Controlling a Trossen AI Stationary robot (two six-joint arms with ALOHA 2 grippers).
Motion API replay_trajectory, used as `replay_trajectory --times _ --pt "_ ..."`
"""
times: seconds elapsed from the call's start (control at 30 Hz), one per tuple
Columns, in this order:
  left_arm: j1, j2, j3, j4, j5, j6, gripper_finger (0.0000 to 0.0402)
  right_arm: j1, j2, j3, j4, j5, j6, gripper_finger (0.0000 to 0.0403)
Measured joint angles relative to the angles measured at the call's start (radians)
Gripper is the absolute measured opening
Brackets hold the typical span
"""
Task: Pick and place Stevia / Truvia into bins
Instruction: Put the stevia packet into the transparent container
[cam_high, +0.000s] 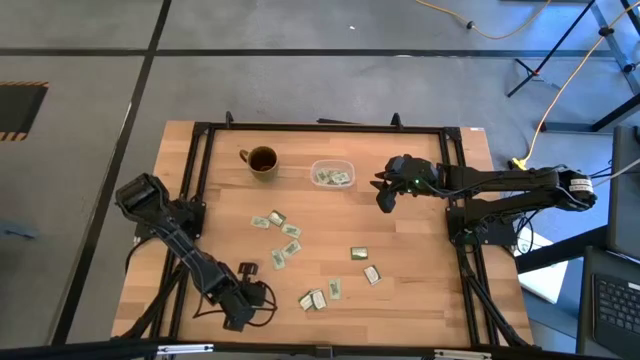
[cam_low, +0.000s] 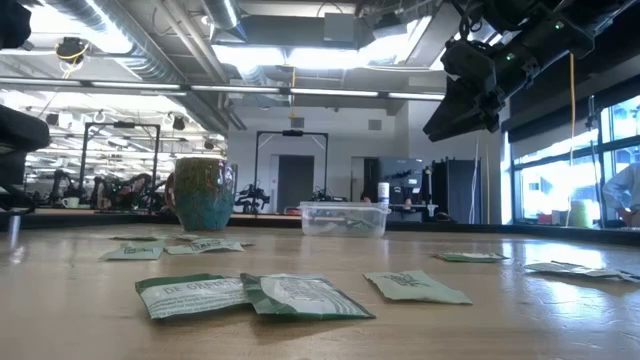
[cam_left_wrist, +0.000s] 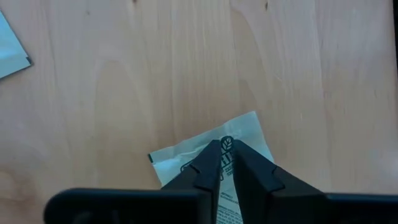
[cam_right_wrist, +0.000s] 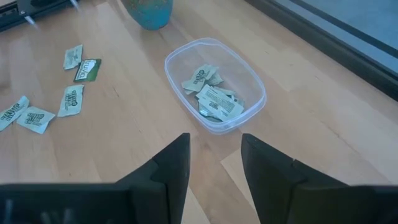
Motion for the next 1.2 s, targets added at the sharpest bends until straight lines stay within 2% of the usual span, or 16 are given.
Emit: replay_trajectory --times 0.2,0.57,1.2 --pt "-0.002 0.001 0.0 -0.015 0.005 0.002 0.0026 0.0 0.0 0.0 0.0 0.0 -0.002 0.0147" --pt "-0.01 0.002 0.0 -0.076 -0.005 0.056 0.0074 0.0 0.0 0.0 0.0 0.0 -0.002 0.0147" --pt "-0.006 0.001 0.015 -0.124 -0.014 0.092 0.0003 0.0 0.0 0.0 -0.002 0.0 -0.005 0.0147"
